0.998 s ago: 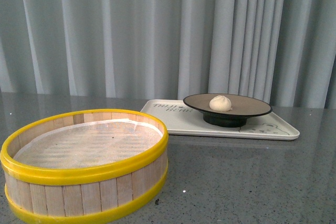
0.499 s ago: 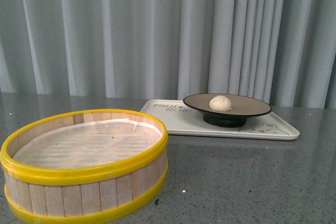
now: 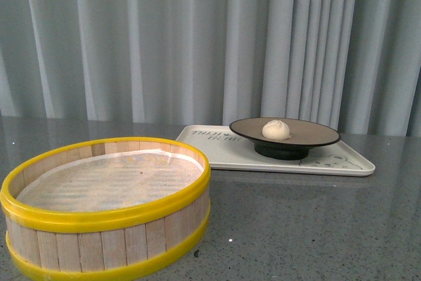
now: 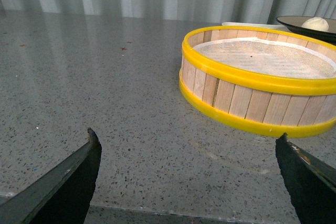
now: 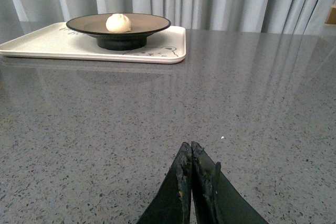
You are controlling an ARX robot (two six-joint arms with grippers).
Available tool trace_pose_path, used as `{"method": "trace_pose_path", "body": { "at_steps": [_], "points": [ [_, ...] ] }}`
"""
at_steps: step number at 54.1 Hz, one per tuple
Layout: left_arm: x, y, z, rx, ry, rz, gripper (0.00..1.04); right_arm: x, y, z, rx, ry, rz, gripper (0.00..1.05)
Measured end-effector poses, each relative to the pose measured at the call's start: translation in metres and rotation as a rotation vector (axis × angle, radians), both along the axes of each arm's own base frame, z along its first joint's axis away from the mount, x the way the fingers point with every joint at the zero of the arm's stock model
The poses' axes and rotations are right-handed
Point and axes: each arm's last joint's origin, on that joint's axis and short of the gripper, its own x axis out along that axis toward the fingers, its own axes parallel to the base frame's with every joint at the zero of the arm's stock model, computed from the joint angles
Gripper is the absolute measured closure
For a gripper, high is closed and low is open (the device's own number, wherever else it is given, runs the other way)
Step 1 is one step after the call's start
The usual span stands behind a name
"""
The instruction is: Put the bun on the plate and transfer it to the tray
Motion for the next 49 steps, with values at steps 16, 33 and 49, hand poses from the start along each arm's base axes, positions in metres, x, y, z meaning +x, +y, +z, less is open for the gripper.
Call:
{"method": "trace_pose_path", "body": {
  "at_steps": [16,33,49],
  "points": [
    [0.0,0.0,0.0,0.0,0.0,0.0,0.07,-0.011,0.0,0.002,0.0,-0.007,0.0,1.03],
    [0.0,0.0,0.0,0.0,0.0,0.0,0.07,-0.018,0.0,0.001,0.0,-0.008,0.0,1.03],
    [0.0,0.0,0.0,0.0,0.0,0.0,0.07,-0.029,0.0,-0.002,0.0,-0.003,0.003,1.03]
  ]
}}
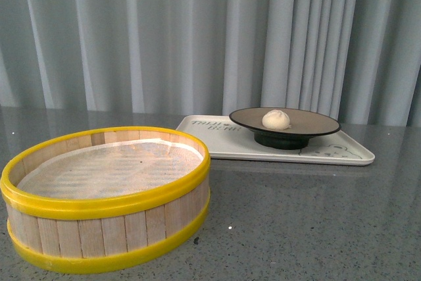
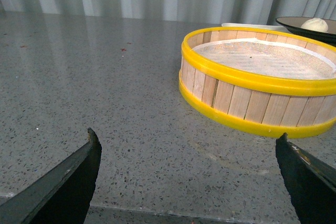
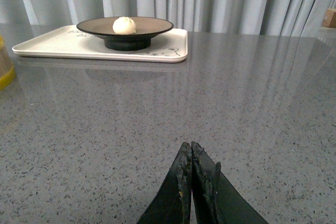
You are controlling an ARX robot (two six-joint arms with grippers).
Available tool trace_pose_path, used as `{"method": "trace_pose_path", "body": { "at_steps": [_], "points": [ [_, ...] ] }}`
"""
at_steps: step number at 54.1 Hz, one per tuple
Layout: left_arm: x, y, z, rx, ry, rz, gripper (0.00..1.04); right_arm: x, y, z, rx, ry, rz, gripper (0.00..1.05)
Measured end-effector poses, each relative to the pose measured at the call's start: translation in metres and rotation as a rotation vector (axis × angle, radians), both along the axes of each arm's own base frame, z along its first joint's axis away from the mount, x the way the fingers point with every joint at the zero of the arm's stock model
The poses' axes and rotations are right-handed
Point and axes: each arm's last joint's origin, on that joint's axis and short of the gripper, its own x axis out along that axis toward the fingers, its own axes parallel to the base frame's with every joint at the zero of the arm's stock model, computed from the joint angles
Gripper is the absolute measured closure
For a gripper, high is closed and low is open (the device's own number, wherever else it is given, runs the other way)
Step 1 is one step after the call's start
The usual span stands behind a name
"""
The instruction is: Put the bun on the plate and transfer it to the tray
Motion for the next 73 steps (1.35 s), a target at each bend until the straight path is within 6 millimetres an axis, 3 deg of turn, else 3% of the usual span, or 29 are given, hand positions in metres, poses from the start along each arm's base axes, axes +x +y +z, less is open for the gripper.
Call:
{"method": "trace_pose_path", "body": {
  "at_steps": [4,8,15,35,73],
  "points": [
    [0.0001,0.0,-0.0001,0.0,0.001,0.0,0.07,0.0,0.0,-0.0001,0.0,0.002,0.0,1.03],
    [0.0001,0.0,-0.0001,0.0,0.001,0.0,0.07,0.0,0.0,-0.0001,0.0,0.001,0.0,0.94],
    [0.0,0.0,0.0,0.0,0.0,0.0,0.07,0.0,0.0,-0.0001,0.0,0.001,0.0,0.67],
    [0.0,0.0,0.0,0.0,0.0,0.0,0.07,0.0,0.0,-0.0001,0.001,0.001,0.0,0.07],
    [0.0,0.0,0.0,0.0,0.0,0.0,0.07,0.0,0.0,-0.0001,0.0,0.001,0.0,0.08]
  ]
}}
